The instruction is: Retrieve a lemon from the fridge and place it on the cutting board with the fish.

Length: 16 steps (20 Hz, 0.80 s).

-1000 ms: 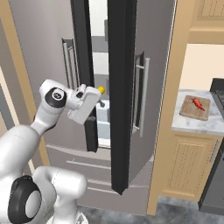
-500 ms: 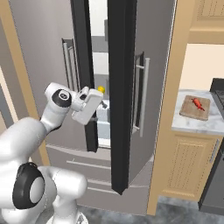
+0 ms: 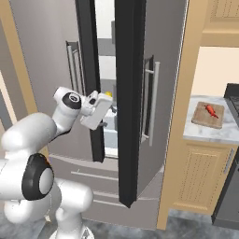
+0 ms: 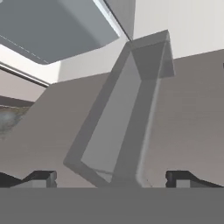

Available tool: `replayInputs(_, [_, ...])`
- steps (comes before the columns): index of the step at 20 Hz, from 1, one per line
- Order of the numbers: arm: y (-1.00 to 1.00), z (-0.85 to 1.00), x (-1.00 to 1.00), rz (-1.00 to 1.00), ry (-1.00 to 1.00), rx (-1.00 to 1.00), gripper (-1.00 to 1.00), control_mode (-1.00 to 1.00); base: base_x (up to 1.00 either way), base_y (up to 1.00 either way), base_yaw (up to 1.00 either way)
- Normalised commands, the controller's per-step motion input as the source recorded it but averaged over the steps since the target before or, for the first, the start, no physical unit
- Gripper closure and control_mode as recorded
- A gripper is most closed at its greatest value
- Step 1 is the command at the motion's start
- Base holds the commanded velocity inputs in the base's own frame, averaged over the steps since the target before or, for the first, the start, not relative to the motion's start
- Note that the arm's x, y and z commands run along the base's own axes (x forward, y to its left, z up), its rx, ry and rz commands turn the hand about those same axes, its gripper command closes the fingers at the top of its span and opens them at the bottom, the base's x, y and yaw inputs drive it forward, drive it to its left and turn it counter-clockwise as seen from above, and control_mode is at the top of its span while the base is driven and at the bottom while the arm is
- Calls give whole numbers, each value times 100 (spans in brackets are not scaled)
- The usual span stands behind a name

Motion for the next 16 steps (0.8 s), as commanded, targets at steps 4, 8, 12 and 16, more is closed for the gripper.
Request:
replayInputs(4, [-13,-33,44,-3,0,-1,-100,-100,0,0,0])
replayInputs(8, [-28,-23,51,-3,0,0,-100,-100,0,0,0])
replayInputs(12, [-53,-9,24,-4,0,0,-100,-100,0,0,0])
replayInputs(16, [-88,-8,0,-8,0,0,-100,-100,0,0,0])
